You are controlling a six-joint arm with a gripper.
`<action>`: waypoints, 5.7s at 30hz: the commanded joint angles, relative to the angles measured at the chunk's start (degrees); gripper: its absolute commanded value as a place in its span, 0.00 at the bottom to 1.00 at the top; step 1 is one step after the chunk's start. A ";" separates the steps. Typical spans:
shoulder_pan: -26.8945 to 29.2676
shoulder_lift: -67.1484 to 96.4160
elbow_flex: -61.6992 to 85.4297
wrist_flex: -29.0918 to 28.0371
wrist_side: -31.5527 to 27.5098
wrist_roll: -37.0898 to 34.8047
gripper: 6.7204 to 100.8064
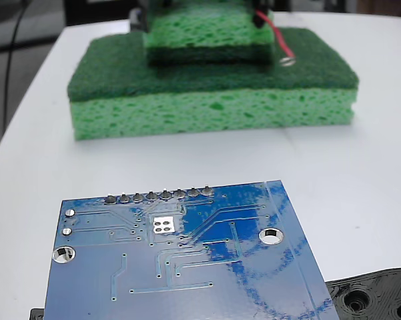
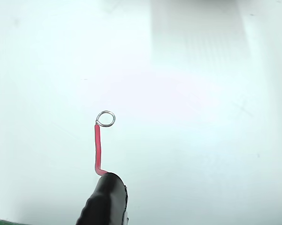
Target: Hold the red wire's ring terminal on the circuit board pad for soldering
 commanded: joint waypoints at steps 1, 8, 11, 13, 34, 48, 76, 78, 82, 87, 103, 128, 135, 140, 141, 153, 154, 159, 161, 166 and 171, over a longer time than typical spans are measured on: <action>0.00 0.09 -0.35 -0.18 1.23 0.18 0.99; 0.53 0.09 -1.05 -0.18 1.49 0.62 0.99; 0.44 -0.35 -5.19 1.14 1.93 0.35 0.99; -0.18 -3.16 -9.76 2.29 2.90 0.18 0.99; 4.04 -50.45 -40.78 -6.24 2.99 -2.46 0.99; 6.33 -54.49 -44.21 -7.73 1.67 -1.49 0.99; 11.87 -59.15 -41.84 -13.10 -8.79 -7.56 0.99; 11.95 -59.85 -41.84 -13.62 -9.05 -8.09 0.99; 12.04 -62.40 -43.07 -14.06 -9.40 -9.67 0.99; 12.13 -64.25 -43.95 -14.50 -9.40 -10.81 0.99; 13.36 -62.93 -42.80 -14.85 -9.40 -12.66 0.99; 13.27 -64.86 -42.54 -15.91 -9.40 -13.10 0.99; 13.27 -65.21 -42.71 -16.00 -9.49 -13.10 0.99; 13.27 -65.13 -42.63 -15.82 -9.49 -13.10 0.99; 13.27 -65.13 -42.63 -15.82 -9.49 -13.10 0.99; 13.27 -64.95 -42.45 -15.82 -9.40 -13.36 0.99; 13.27 -64.95 -42.36 -15.91 -9.40 -13.45 0.99; 13.10 -64.86 -42.01 -16.35 -9.05 -13.71 0.99; 12.83 -64.78 -41.92 -16.35 -8.79 -13.80 0.99; 12.66 -64.78 -41.75 -16.44 -8.61 -13.97 0.99; 12.57 -64.86 -41.57 -16.79 -8.61 -14.06 0.99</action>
